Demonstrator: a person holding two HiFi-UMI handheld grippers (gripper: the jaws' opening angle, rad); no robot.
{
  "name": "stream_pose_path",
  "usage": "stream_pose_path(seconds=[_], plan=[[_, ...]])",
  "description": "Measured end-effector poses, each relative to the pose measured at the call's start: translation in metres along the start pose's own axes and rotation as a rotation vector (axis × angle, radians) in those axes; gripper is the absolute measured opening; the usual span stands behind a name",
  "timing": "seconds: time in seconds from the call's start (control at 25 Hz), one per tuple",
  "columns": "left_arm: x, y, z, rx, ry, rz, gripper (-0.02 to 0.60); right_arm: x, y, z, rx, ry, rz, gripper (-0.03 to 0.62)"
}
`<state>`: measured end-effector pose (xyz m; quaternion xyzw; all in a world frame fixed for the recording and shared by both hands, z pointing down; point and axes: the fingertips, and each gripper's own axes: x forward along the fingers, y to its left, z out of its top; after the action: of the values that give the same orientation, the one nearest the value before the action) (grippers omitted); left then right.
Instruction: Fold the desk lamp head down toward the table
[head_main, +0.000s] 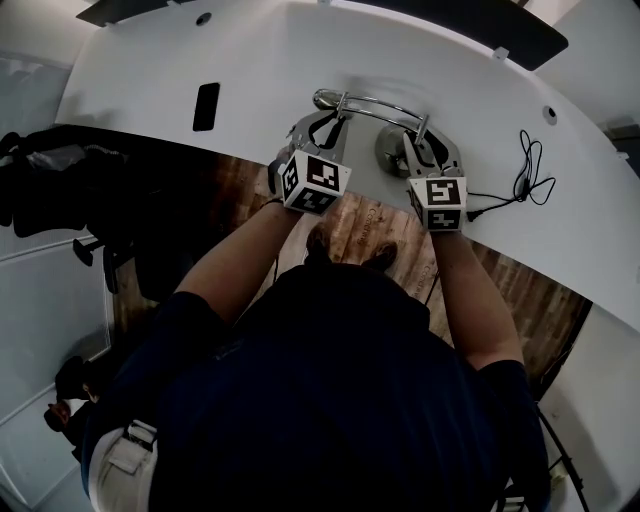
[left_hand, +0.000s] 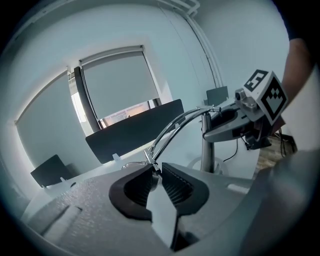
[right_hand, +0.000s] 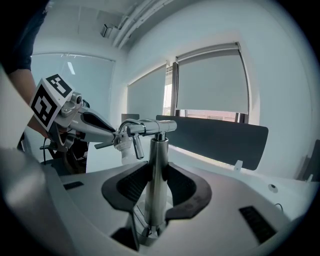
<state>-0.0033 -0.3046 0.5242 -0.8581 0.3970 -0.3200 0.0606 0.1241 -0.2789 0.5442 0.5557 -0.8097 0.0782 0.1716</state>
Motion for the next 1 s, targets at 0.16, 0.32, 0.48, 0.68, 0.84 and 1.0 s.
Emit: stream_pose_path(seconds=[0.16,0.32,0.48,0.68,0.84,1.0], plan=[[0.01,-0.01,-0.011,-0.015,0.01,-0.016,0.061,-0.002,-0.001,0.001,-0.011,0.024,-0.025,0.127],[0.018,-0.019,-0.018,-0.038,0.024,-0.028,0.064,0.0,-0.002,-0.001,-0.002,0.021,-0.03,0.127],[0.025,-0.027,-0.024,-0.053,0.035,-0.045,0.066,0.0,-0.001,0.0,0.002,0.025,-0.037,0.127],[0.031,-0.037,-0.028,-0.075,0.047,-0.059,0.071,0.001,-0.002,-0.002,0.005,0.03,-0.047,0.127],[0.039,-0.05,-0.035,-0.071,0.055,-0.087,0.077,0.0,-0.002,-0.001,-0.01,0.04,-0.053,0.129],[0.043,-0.056,-0.038,-0.086,0.053,-0.092,0.078,0.001,-0.001,-0.001,-0.005,0.035,-0.049,0.129]])
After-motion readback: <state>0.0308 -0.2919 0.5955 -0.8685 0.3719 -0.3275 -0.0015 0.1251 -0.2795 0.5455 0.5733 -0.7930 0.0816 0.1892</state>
